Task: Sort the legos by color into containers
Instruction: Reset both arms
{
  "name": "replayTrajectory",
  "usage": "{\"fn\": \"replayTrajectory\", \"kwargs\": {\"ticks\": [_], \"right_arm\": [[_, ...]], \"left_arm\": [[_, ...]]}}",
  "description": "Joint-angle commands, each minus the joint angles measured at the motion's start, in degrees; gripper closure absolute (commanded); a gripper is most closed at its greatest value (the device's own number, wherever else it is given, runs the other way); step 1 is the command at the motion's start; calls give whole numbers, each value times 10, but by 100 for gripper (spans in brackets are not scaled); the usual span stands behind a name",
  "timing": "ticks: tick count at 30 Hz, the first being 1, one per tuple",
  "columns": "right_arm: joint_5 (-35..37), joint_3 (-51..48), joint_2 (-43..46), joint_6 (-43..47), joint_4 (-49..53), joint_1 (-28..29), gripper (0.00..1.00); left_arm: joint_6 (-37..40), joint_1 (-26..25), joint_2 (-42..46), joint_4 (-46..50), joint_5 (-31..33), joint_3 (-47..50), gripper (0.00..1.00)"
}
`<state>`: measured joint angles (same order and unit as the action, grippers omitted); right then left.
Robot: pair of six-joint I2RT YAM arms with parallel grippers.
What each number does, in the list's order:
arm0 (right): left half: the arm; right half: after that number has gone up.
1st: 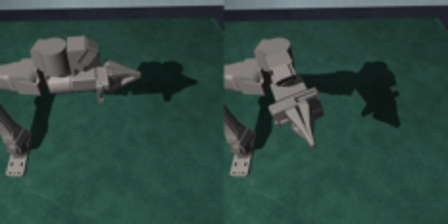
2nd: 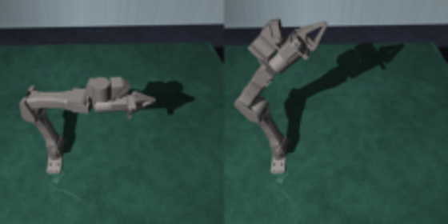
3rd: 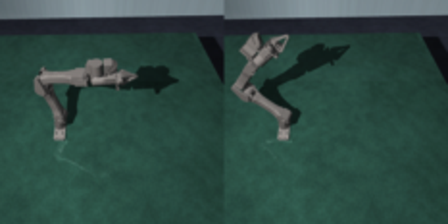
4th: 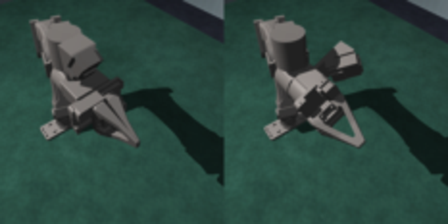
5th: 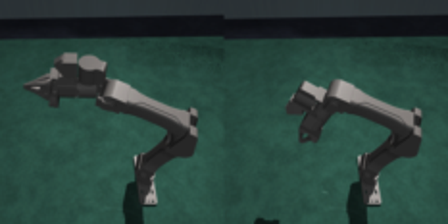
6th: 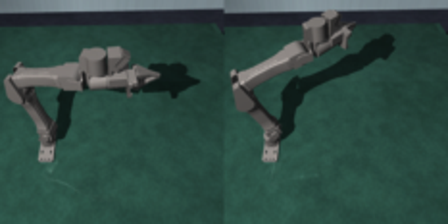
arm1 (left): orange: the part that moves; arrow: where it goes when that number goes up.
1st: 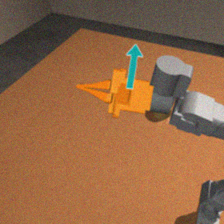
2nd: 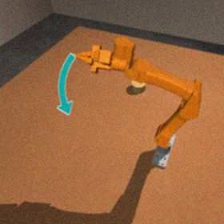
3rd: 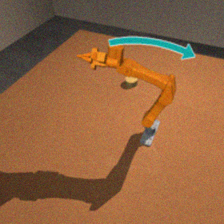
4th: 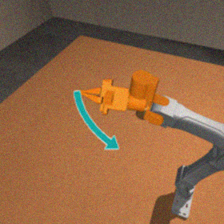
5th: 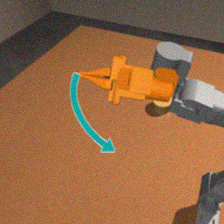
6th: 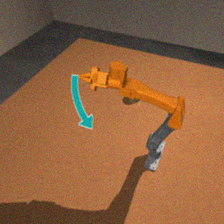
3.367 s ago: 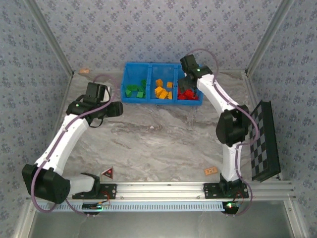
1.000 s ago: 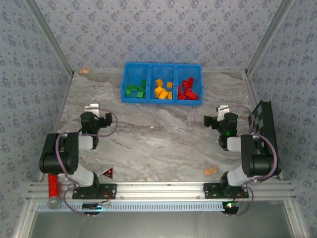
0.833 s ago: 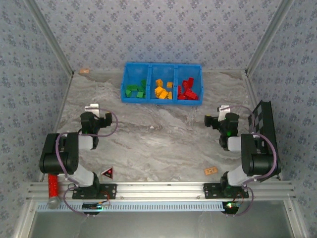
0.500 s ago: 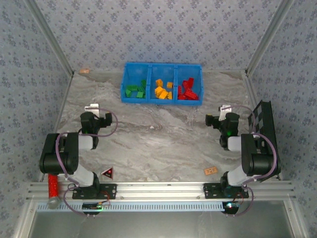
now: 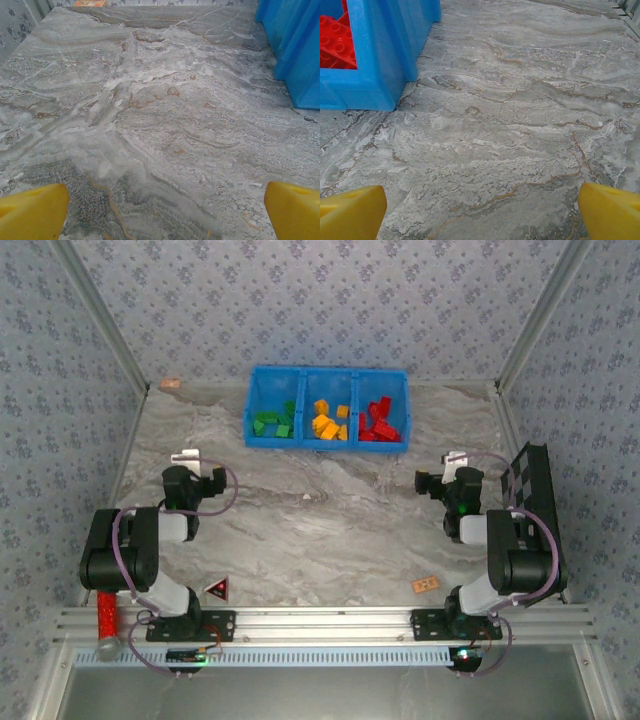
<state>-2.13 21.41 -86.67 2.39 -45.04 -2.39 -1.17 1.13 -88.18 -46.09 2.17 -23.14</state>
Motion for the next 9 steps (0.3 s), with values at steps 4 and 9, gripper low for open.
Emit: {"fn": "replayTrajectory", "kwargs": {"ticks": [4,9], "right_arm": [[21,16,-6,-1,-3,5,0],[21,14,-5,-2,-7,4,0]], "left_arm": [[-6,1,2,-2,0,-7,0],[-6,1,2,-2,0,-7,0]]}}
